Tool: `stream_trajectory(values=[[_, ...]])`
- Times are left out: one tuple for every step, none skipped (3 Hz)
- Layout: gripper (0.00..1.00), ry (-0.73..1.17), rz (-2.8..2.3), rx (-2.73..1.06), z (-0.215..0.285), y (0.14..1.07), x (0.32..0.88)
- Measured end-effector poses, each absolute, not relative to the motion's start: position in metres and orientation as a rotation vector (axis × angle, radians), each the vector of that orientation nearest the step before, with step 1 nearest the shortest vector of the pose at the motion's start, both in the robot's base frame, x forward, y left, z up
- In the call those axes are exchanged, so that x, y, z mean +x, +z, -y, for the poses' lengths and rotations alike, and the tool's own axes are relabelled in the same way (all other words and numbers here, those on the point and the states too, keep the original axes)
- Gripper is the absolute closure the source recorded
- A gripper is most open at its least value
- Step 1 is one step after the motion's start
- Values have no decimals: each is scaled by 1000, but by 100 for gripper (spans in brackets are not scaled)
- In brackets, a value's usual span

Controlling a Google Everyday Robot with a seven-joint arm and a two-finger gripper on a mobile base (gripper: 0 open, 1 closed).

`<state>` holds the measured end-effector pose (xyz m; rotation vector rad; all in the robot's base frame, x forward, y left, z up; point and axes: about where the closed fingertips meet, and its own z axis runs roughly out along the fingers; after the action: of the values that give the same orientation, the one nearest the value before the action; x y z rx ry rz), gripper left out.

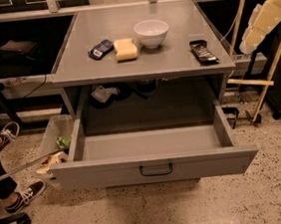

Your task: Place rxbar chocolate into top drawer

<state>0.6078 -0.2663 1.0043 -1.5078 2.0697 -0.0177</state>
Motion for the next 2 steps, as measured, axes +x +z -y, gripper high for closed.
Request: stream_trajectory(values=[[0, -18, -2070, -1508, 266, 1004, 608], [0, 70, -2056, -1493, 262, 982, 623]])
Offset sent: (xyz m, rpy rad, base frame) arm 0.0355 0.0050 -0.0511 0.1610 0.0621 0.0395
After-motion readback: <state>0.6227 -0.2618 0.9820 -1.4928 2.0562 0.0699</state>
